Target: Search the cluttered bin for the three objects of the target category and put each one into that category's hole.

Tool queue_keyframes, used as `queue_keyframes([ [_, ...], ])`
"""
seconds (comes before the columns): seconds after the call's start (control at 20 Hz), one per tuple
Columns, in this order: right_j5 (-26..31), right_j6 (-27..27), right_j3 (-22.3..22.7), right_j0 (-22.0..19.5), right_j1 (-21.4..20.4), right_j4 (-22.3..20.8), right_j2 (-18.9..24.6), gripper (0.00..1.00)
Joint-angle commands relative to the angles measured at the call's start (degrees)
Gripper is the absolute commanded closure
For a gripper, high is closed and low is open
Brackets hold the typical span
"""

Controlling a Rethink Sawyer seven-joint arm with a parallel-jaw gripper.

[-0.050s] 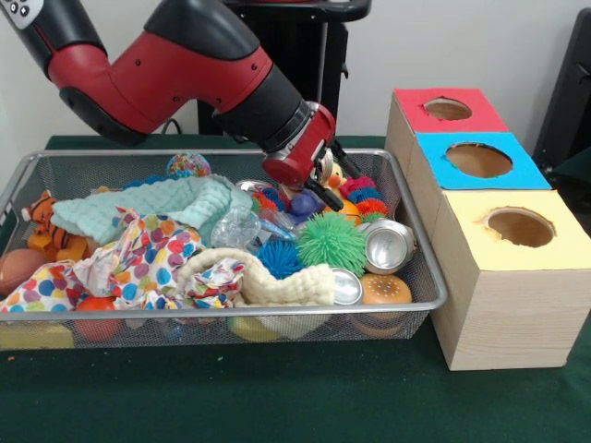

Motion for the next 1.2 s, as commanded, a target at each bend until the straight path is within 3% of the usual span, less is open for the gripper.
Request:
queue_keyframes([
  [0.05, 8.70, -20.25, -10.38, -0.60, 2.97, 1.35, -4.41, 0.00],
  [0.85, 15.48, -27.12, -13.57, -0.88, 1.67, 4.16, -4.65, 0.00],
  [1.2, 17.44, -24.92, -14.90, 0.90, -0.01, 6.12, -3.74, 0.00],
])
